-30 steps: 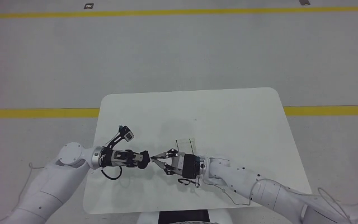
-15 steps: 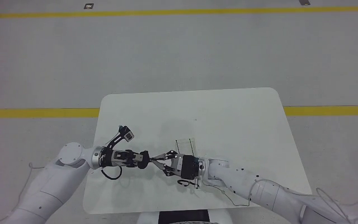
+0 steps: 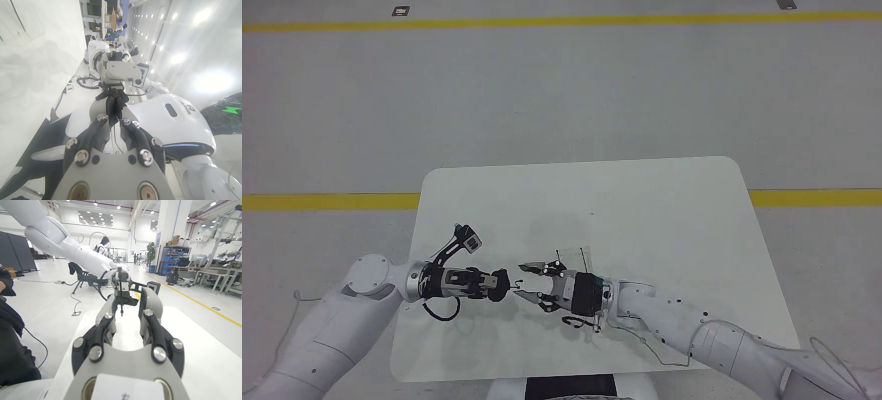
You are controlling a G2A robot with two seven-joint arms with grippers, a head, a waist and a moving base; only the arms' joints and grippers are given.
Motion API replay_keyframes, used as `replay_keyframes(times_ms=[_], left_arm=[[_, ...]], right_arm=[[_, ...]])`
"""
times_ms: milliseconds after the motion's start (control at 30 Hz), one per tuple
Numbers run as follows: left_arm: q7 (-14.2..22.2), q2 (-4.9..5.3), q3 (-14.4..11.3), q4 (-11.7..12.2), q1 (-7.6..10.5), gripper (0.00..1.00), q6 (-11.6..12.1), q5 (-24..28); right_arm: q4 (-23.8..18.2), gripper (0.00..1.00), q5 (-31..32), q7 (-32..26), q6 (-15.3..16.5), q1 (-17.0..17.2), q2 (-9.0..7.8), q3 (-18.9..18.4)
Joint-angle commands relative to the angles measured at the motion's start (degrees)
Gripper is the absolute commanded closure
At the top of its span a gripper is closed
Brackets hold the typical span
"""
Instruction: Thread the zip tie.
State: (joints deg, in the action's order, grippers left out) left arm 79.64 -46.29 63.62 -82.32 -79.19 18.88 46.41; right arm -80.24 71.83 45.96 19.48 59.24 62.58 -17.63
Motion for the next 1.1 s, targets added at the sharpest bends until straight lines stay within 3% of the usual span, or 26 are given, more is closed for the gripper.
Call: replay_keyframes(times_ms=[0, 233, 633, 733, 867, 1000, 1067], left_arm=[[0.00, 0.00, 0.00, 0.00, 0.00, 1.00, 0.00, 0.00], [0.00, 0.00, 0.00, 0.00, 0.00, 1.00, 0.00, 0.00], [-0.34, -0.03, -0.08, -0.10, -0.05, 1.00, -0.12, 0.09], [-0.61, -0.41, -0.58, -0.44, -0.55, 1.00, -0.88, 4.43], [-0.28, -1.16, -0.36, 2.49, -0.70, 1.00, -0.36, 13.54], [-0.53, -2.08, -0.69, 5.21, -0.41, 1.00, 0.59, 19.90], [-0.84, -2.41, -0.98, 6.26, 0.02, 1.00, 0.52, 20.62]], right_arm=[[-0.19, 0.00, 0.75, 0.26, 0.00, 0.51, -0.42, -1.19], [-1.22, 0.00, 5.71, -0.56, 0.00, 1.98, -2.77, -4.15], [-1.29, 0.00, 5.89, -0.76, 0.00, 1.97, -2.88, -4.22], [-1.35, 0.00, 5.79, -0.95, -0.10, 2.09, -2.87, -4.26], [-1.56, 0.00, 5.42, -1.93, -2.06, 3.81, -2.87, -6.00], [-1.29, 0.00, 5.26, -1.89, -3.87, 5.19, -2.99, -7.98], [-1.27, 0.00, 5.17, -2.18, -5.68, 5.91, -2.98, -8.95]])
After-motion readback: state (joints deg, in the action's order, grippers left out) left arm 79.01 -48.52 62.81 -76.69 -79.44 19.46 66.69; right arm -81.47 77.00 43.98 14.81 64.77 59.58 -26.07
